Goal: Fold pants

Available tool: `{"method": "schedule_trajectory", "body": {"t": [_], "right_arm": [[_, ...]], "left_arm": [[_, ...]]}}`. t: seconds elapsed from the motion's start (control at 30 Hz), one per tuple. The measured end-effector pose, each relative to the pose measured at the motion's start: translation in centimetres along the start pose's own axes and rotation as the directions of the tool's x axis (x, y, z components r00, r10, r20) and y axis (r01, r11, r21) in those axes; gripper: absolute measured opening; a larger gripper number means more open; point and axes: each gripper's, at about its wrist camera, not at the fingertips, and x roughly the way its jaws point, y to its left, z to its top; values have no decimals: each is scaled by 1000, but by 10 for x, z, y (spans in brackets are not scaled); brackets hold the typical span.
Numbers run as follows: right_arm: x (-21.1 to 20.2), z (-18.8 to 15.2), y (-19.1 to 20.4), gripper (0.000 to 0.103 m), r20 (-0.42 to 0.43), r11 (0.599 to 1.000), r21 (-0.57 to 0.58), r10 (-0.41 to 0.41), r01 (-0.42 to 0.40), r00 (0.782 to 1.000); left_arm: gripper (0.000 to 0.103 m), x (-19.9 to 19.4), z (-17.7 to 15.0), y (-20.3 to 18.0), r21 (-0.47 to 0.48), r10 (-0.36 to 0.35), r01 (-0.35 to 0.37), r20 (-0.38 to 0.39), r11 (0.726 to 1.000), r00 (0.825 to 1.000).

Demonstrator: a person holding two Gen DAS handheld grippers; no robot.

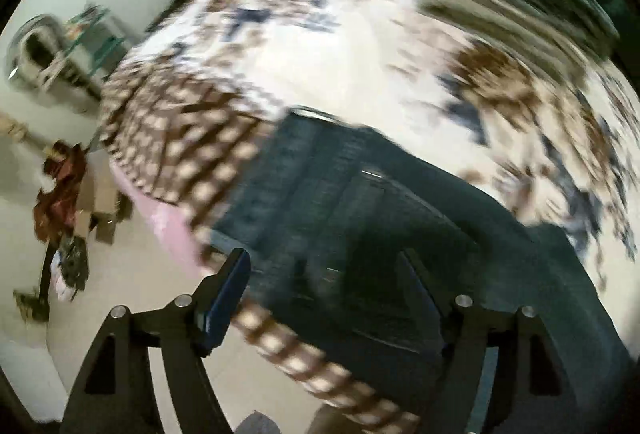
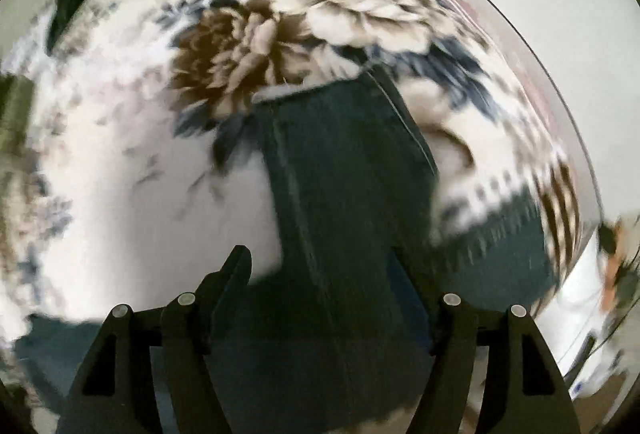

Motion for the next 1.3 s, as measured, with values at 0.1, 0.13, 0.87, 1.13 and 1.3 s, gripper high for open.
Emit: {"method": "schedule_trajectory", "body": {"t": [0.1,0.13,0.87,1.13,1.3], "right_arm": [[33,10,22,77,-15,996,-70,-48,47,999],[40,12,23,73,-20,994,-84,-71,69,997],[14,-102,-214,39,165,629,699,323,-341,932],[38,-107,-180,4,188,607,715,310,-346,932],[-5,-123,-183,4,201,661,680,250,-318,947]], "left_arm": [[74,-6,-9,-43,104,-32,32,1,994,999],[74,-8,-12,-55,142,-38,36,10,989,999],[74,-41,-94,-161,367,-192,217,-104,904,976],[74,-42,-98,-155,373,-180,207,-107,904,978],[74,-39,-99,-145,354,-172,204,-120,913,978]]}}
